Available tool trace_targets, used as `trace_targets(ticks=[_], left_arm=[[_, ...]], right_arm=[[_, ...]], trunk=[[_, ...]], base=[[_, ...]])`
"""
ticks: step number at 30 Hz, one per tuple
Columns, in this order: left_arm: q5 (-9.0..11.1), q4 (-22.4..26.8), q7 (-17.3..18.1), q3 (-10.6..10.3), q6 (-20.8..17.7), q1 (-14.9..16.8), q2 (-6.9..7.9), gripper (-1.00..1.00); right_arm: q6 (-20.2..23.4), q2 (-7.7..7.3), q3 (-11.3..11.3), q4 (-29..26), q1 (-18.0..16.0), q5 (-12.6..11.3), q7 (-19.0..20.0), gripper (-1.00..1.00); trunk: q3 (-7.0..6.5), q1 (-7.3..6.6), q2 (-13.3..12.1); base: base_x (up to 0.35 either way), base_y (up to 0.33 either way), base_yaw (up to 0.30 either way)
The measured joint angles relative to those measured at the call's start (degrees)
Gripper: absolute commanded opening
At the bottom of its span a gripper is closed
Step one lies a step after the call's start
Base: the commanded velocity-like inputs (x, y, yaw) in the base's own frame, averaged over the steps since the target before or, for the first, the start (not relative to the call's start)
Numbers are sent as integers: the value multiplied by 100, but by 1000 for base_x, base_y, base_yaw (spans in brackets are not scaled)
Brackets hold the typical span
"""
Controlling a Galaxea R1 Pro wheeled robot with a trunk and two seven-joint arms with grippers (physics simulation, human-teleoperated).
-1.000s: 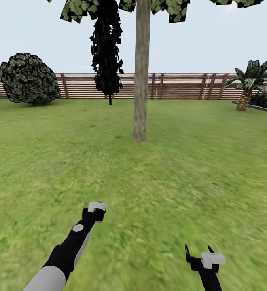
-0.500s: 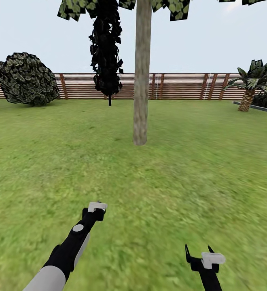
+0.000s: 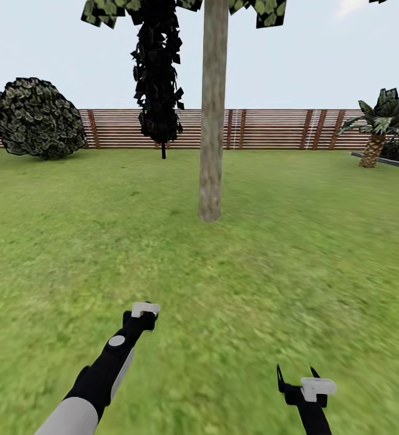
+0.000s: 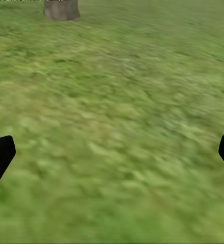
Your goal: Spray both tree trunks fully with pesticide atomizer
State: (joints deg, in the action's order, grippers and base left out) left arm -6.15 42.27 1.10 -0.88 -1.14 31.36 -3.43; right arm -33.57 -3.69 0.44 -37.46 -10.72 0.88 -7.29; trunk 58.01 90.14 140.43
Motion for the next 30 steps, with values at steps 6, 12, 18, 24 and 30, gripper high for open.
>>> trace_targets(ticks=[6, 12, 18, 24, 30], left_arm=[[0, 0, 0, 0, 0, 1, 0, -100], [0, 0, 0, 0, 0, 0, 0, -100], [0, 0, 0, 0, 0, -1, 0, -100], [0, 0, 0, 0, 0, 1, -4, -100], [0, 0, 0, 0, 0, 1, -8, -100]], right_arm=[[0, 0, 0, 0, 0, 0, 0, 100], [0, 0, 0, -1, 0, 0, 0, 100], [0, 0, 0, 1, 0, 0, 0, 100], [0, 0, 0, 2, 0, 6, 0, 100], [0, 0, 0, 2, 0, 9, 0, 100]], trunk=[[0, 0, 0], [0, 0, 0], [0, 0, 0], [0, 0, 0], [0, 0, 0]], base=[[338, 0, 0], [338, 0, 0], [338, 0, 0], [338, 0, 0], [338, 0, 0]])
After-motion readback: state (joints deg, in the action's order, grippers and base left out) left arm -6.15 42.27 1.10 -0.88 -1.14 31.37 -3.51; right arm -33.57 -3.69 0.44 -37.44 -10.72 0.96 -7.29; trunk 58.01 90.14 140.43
